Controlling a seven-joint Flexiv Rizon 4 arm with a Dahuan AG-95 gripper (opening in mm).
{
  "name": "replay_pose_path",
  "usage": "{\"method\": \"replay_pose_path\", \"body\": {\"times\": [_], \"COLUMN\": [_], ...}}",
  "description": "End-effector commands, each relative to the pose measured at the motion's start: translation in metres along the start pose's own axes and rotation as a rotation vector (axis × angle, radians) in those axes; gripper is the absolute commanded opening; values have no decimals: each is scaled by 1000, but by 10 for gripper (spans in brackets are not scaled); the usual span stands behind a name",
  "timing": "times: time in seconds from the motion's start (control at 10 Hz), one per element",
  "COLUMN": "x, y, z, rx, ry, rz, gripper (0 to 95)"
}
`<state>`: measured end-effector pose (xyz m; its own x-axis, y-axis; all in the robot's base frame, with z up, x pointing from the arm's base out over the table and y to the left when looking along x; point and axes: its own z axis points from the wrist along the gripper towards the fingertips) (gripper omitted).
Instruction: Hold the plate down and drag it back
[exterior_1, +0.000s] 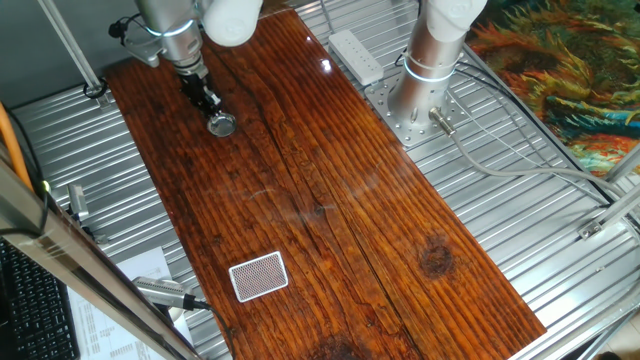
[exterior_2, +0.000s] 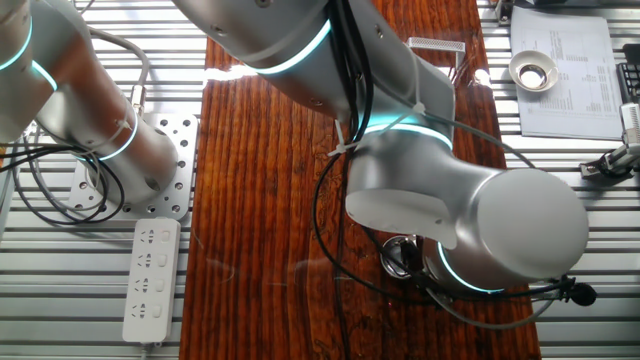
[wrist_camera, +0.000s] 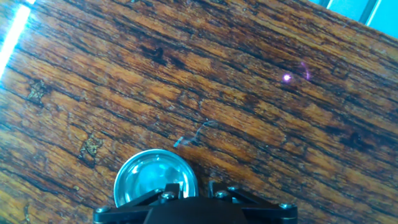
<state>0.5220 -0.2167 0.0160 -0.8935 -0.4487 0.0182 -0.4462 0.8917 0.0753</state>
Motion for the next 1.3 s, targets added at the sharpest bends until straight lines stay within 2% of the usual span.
{"method": "replay_pose_path", "body": {"times": [0.1,0.3,0.4,0.5,0.6,0.8,0.9,1.0,1.1,1.2,1.3], "x": [1,2,2,2,-4,-16,-20,-21,-22,-23,-22], "y": [0,-1,-1,-1,-4,-8,-8,-7,-6,-6,-5], "z": [-6,-13,-14,-17,-25,-43,-58,-66,-72,-73,-75], "rx": [-13,-17,-16,-15,-22,-18,-19,-10,-2,-13,-29], "ry": [6,15,16,5,5,15,15,-12,-54,-65,-83], "rz": [-5,-17,-19,-2,36,73,148,215,236,236,292], "gripper": [380,380,190,190,0,0,0,0,190,190,190]}}
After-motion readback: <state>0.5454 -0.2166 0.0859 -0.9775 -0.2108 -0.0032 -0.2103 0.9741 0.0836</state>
